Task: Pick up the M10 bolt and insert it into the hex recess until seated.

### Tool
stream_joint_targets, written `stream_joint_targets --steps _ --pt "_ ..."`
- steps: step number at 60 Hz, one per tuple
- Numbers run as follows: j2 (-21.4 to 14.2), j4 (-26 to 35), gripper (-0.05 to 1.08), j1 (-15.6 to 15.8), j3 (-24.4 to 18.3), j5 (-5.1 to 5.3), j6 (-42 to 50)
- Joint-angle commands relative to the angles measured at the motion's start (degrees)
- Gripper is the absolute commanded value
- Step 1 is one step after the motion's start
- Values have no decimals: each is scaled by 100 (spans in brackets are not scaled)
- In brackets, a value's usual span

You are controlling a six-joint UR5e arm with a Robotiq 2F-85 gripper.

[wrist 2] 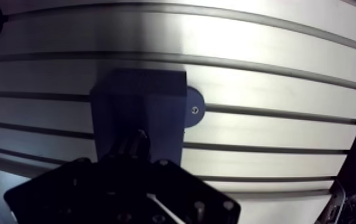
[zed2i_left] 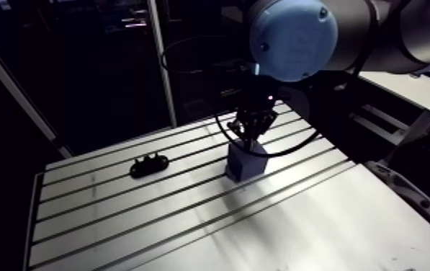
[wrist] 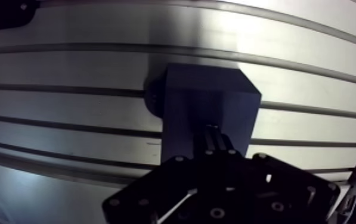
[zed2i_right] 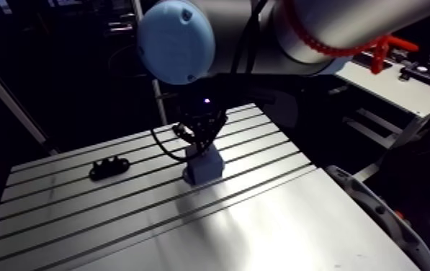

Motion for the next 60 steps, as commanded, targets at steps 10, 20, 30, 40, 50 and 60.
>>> stream_joint_targets --steps 10,20,30,40,50,60 --pt "4 2 108 -2 -4 0 -15" --pt "4 2 108 -2 -4 0 -15" --pt "4 2 108 -2 -4 -9 -15" --pt "-5 2 108 -2 -4 -9 -22" --pt "-5 2 108 -2 12 -9 -24" --pt "-5 2 108 6 14 -9 -15"
